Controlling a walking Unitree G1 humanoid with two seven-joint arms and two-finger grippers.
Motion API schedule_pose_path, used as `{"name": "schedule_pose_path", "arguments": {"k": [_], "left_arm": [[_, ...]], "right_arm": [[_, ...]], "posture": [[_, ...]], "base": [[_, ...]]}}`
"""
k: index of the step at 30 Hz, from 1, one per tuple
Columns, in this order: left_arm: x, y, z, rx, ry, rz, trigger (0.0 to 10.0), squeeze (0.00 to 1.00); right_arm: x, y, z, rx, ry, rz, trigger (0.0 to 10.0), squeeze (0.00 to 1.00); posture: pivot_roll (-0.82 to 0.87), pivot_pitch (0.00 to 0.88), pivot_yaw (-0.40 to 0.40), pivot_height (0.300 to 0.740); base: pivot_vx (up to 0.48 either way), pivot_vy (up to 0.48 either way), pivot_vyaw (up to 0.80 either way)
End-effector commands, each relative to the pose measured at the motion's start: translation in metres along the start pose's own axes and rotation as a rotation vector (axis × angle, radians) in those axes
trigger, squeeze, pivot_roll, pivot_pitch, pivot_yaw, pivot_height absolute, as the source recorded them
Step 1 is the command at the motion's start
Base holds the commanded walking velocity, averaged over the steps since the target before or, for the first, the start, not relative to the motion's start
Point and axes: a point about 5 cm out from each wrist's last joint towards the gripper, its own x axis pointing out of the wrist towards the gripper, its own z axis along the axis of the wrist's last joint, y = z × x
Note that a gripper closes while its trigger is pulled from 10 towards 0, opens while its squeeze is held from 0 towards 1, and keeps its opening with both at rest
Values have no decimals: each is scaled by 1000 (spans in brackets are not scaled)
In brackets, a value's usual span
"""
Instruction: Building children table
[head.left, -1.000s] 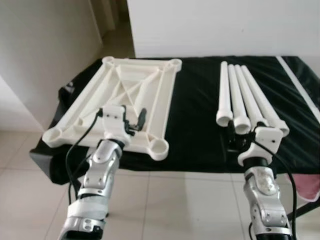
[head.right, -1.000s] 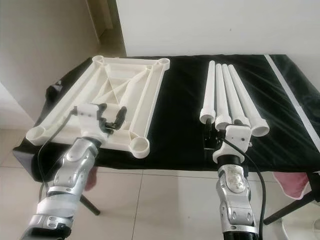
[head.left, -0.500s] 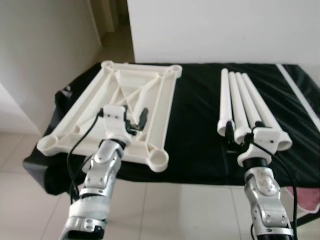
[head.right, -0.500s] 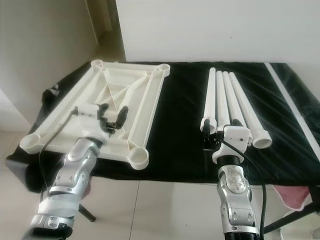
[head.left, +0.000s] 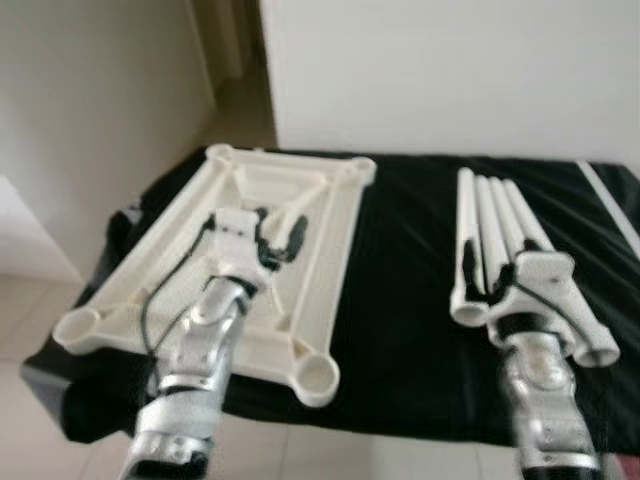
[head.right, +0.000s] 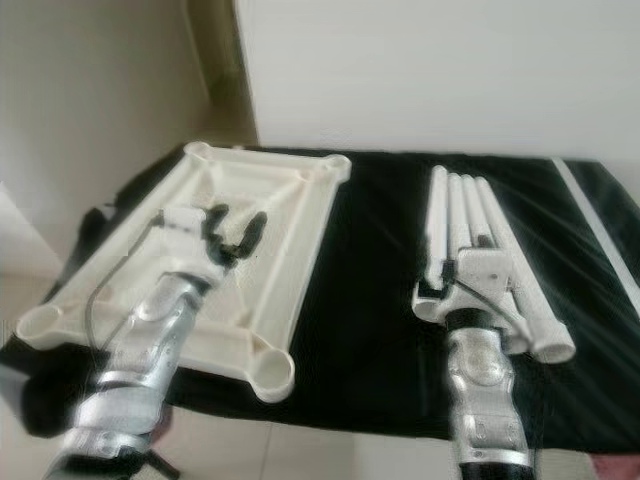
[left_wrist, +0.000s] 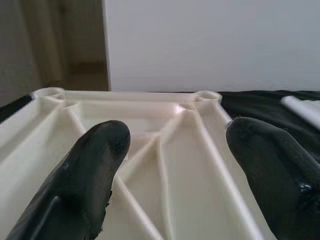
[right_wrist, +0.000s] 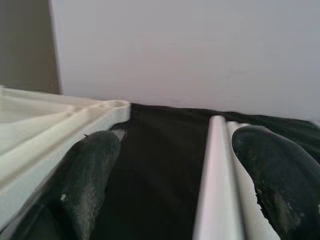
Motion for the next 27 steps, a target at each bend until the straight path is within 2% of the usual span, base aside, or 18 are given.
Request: {"name": "schedule_pose_path", "arguments": {"k": [1, 7, 24, 27], "left_arm": [[0, -6, -1, -11, 1, -18, 10000, 0], [-1, -5, -3, -10, 8, -16, 10000, 0], [-1, -6, -6, -52, 28, -18, 10000, 0], [-2, -6, -7, -65, 35, -13, 10000, 0]], "right_arm": [[-2, -9, -2, -24, 8, -23, 10000, 0], [-3, -8, -4, -14, 17, -27, 10000, 0], [-4, -11, -5, -17, 23, -36, 10000, 0], [-4, -11, -4, -15, 7, -29, 10000, 0]], "posture": [[31, 0, 23, 740], [31, 0, 28, 740], [28, 0, 30, 740], [30, 0, 30, 740]], "base": [[0, 0, 0], [0, 0, -80], [0, 0, -787], [0, 0, -296]]}}
